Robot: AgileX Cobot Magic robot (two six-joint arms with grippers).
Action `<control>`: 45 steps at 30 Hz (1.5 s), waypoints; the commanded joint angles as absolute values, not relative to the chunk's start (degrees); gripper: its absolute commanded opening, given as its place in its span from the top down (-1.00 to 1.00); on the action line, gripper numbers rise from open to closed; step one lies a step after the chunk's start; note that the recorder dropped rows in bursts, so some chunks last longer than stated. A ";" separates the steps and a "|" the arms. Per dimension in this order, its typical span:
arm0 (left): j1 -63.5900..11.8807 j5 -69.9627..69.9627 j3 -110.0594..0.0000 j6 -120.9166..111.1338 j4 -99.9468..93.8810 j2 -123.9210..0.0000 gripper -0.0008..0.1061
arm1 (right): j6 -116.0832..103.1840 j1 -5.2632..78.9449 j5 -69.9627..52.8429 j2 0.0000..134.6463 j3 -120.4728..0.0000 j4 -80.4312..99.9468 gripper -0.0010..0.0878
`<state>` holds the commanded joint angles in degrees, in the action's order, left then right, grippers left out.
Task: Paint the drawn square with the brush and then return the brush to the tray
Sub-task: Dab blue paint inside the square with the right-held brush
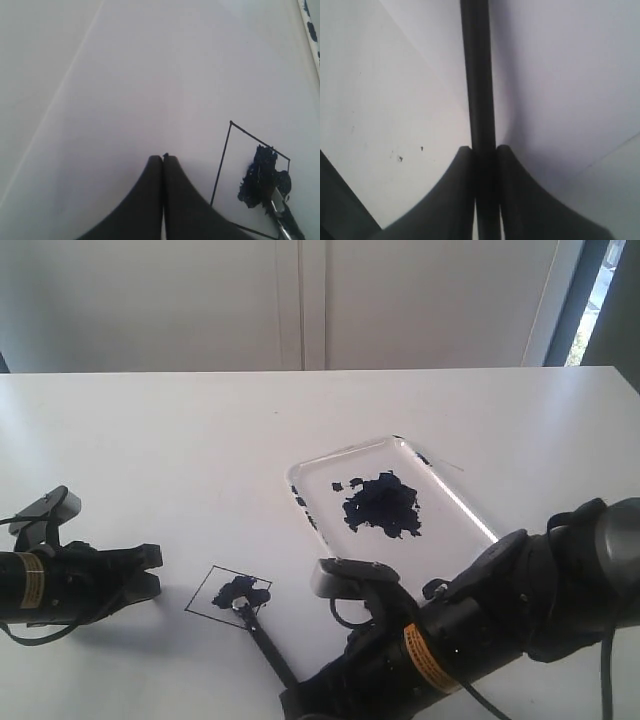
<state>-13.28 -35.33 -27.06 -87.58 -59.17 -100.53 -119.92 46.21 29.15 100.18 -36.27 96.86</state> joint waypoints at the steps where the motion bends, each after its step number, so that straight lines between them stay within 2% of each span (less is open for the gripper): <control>1: -13.28 -35.33 -27.06 -87.58 -59.17 -100.53 0.99 | -119.92 46.21 28.68 99.85 -36.51 96.86 0.98; 18: -13.28 -35.43 -27.06 -87.58 -59.40 -100.53 0.99 | -119.92 46.21 35.40 99.52 -36.88 95.84 0.98; 30: -13.28 -36.50 -27.06 -87.58 -59.19 -100.53 0.99 | -119.92 46.21 32.64 99.61 -37.68 94.46 0.98; 34: -13.28 -36.60 -27.06 -87.58 -59.30 -100.53 0.99 | -119.92 46.21 31.79 103.33 -40.20 94.33 0.98; 45: -13.28 -36.71 -27.06 -87.58 -59.45 -100.53 0.99 | -119.92 46.21 38.36 103.34 -40.61 95.01 0.98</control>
